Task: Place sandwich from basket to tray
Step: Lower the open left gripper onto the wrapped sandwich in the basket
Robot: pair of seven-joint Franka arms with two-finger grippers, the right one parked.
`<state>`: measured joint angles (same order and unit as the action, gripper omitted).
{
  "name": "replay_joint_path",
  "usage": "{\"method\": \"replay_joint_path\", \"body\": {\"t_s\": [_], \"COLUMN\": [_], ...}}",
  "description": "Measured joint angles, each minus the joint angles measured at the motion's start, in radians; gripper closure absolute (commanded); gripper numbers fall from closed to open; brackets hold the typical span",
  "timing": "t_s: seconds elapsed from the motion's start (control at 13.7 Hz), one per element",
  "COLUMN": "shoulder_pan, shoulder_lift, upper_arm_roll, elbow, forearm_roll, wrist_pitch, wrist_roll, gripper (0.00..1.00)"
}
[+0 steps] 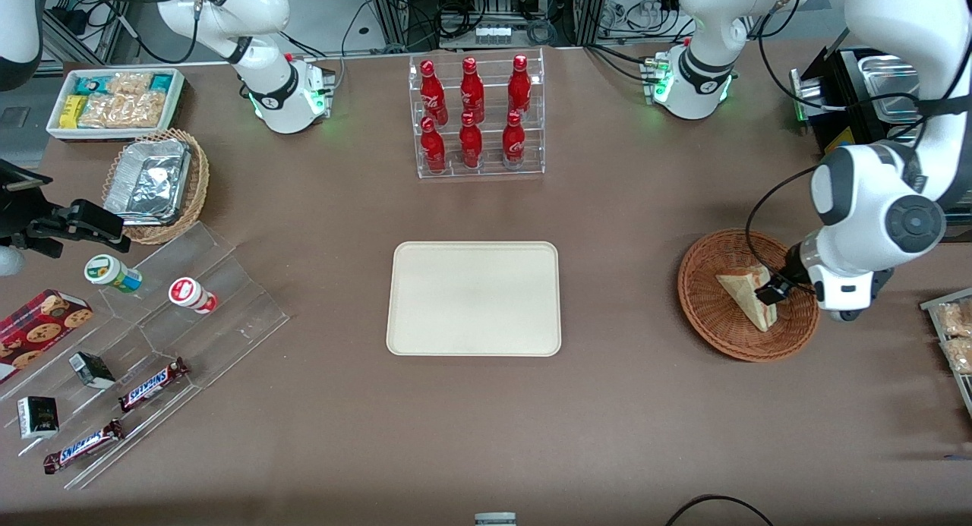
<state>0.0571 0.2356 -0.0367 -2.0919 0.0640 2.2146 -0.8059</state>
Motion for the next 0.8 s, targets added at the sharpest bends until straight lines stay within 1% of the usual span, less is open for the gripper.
{"method": "replay_joint_path", "body": {"t_s": [0.15,0.29,0.37,0.51,0.59,0.66,0.8], "shoulder_pan": [0.0,0.0,0.0,-0.001,-0.001,-0.002,-0.002], "shoulder_lift": [0.001,0.006,0.012,0.025,0.03,0.032,0.031], "upper_arm_roll": [-0.001,-0.001,-0.001,-0.001,-0.002,-0.002,-0.004], "elbow": [-0.072,-0.114,-0.121,-0.123,-0.123,-0.123,-0.112], "forearm_roll": [0.006,0.009,0.014,0.024,0.028,0.029,0.031], "wrist_pitch": [0.091,0.135,0.149,0.158,0.163,0.166,0.164], "wrist_roll": [-0.011,-0.013,-0.014,-0.015,-0.015,-0.015,-0.015], "gripper": [0.0,0.0,0.08,0.75,0.97,1.0,1.0]}}
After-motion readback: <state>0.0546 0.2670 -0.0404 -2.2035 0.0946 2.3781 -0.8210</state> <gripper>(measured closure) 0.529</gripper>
